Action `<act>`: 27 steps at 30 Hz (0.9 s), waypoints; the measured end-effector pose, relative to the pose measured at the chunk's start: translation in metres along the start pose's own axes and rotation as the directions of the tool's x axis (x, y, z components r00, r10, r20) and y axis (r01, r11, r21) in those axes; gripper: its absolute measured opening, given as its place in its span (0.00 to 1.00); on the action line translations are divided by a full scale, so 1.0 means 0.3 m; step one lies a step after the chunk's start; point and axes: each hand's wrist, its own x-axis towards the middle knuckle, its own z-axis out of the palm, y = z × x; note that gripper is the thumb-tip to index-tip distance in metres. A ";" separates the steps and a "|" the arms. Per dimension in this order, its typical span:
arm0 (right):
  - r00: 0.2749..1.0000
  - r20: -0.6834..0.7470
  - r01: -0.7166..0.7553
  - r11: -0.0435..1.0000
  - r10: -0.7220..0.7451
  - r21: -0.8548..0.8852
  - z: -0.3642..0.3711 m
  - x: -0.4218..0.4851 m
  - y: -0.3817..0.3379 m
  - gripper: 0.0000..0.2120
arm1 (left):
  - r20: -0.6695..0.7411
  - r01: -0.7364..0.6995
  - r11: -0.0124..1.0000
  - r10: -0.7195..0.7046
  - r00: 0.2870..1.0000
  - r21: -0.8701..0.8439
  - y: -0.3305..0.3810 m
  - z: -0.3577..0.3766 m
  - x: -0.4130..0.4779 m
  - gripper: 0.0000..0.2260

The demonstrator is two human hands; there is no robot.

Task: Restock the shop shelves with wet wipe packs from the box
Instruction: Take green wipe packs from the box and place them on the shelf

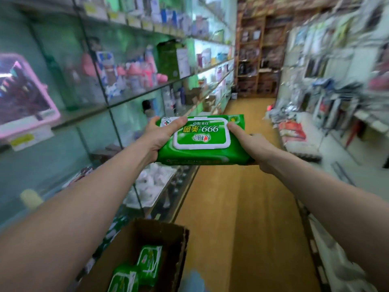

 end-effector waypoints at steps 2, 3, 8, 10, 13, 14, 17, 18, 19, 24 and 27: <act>0.996 -0.080 0.045 0.999 -0.047 -0.020 -0.108 -0.005 -0.036 0.29 | 0.056 -0.049 0.999 0.049 0.997 -0.005 0.073 0.114 0.015 0.38; 0.990 -0.123 0.068 0.997 -0.072 -0.036 -0.162 -0.004 -0.052 0.30 | 0.082 -0.076 0.997 0.076 0.994 -0.008 0.111 0.169 0.018 0.35; 0.940 -0.301 0.138 0.985 -0.162 -0.099 -0.445 -0.004 -0.138 0.32 | 0.220 -0.160 0.984 0.173 0.960 -0.078 0.275 0.445 0.026 0.47; 0.914 -0.351 0.170 0.978 -0.201 -0.117 -0.557 -0.011 -0.169 0.27 | 0.283 -0.181 0.978 0.205 0.937 -0.107 0.335 0.552 0.017 0.52; 0.876 -0.408 0.211 0.965 -0.257 -0.155 -0.721 -0.007 -0.204 0.27 | 0.339 -0.213 0.965 0.254 0.906 -0.155 0.401 0.708 0.017 0.53; 0.866 -0.427 0.210 0.964 -0.262 -0.166 -0.772 -0.008 -0.212 0.28 | 0.350 -0.221 0.961 0.268 0.898 -0.167 0.417 0.762 0.023 0.52; 0.837 -0.479 0.183 0.961 -0.263 -0.207 -0.917 -0.009 -0.225 0.33 | 0.382 -0.243 0.954 0.294 0.876 -0.176 0.456 0.910 0.047 0.46; 0.831 -0.487 0.184 0.958 -0.271 -0.220 -0.962 -0.013 -0.227 0.34 | 0.400 -0.244 0.952 0.299 0.866 -0.184 0.466 0.956 0.055 0.46; 0.823 -0.495 0.184 0.955 -0.279 -0.232 -1.006 -0.018 -0.231 0.34 | 0.421 -0.246 0.950 0.307 0.853 -0.195 0.478 1.000 0.057 0.47; 0.773 -0.553 0.200 0.947 -0.310 -0.252 -1.198 -0.042 -0.260 0.27 | 0.529 -0.265 0.929 0.365 0.766 -0.258 0.544 1.208 0.074 0.54; 0.728 -0.607 0.184 0.943 -0.320 -0.277 -1.288 -0.050 -0.278 0.22 | 0.581 -0.240 0.925 0.372 0.724 -0.293 0.586 1.334 0.093 0.49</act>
